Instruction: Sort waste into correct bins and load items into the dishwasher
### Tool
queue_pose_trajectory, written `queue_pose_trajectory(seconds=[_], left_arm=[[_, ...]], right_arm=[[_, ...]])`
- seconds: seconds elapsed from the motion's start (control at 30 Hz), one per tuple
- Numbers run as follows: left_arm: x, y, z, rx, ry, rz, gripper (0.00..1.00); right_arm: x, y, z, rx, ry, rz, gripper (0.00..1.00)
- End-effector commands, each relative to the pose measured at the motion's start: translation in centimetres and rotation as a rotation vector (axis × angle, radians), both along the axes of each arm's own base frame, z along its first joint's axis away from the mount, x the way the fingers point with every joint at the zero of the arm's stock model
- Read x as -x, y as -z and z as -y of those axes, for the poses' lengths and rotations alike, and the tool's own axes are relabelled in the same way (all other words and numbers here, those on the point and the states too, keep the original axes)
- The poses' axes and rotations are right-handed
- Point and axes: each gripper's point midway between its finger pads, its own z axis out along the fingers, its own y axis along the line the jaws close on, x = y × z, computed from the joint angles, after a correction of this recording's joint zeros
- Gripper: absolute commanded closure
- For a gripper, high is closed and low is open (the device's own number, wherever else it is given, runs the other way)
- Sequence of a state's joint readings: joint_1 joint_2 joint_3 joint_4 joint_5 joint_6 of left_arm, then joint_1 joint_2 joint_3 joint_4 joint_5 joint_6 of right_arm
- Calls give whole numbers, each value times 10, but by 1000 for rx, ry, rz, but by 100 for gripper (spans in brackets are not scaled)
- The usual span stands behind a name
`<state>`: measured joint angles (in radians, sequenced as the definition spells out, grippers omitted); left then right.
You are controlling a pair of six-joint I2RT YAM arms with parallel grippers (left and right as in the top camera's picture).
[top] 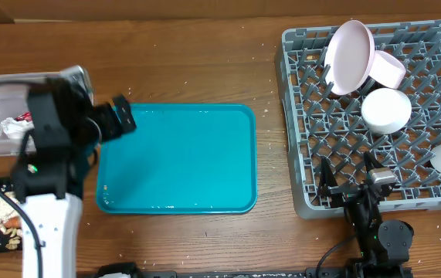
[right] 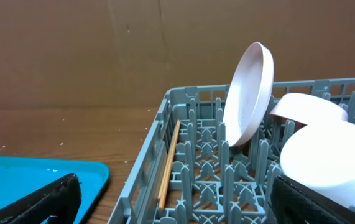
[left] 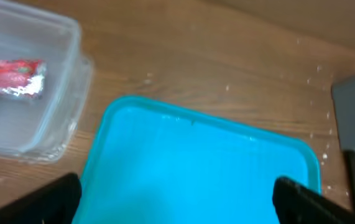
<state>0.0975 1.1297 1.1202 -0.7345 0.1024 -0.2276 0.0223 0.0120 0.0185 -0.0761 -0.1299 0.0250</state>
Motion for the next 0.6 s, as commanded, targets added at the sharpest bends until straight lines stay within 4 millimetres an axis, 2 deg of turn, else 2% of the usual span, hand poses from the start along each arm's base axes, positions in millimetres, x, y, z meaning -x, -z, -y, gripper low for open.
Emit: queue_pose_trajectory(seconds=[0.0, 0.17, 0.3, 0.4, 0.57], left_arm=[[13, 45, 20, 28, 112, 21, 0], [20, 84, 25, 31, 124, 160, 0], [35, 112, 29, 27, 139, 243, 0], [41, 119, 29, 19, 140, 291, 0], [49, 115, 29, 2, 139, 385, 0]], right_arm=[[0, 2, -1, 6, -1, 3, 0], [0, 2, -1, 6, -1, 3, 0], [0, 2, -1, 6, -1, 3, 0], [0, 2, -1, 6, -1, 3, 0], [0, 2, -1, 6, -1, 3, 0]])
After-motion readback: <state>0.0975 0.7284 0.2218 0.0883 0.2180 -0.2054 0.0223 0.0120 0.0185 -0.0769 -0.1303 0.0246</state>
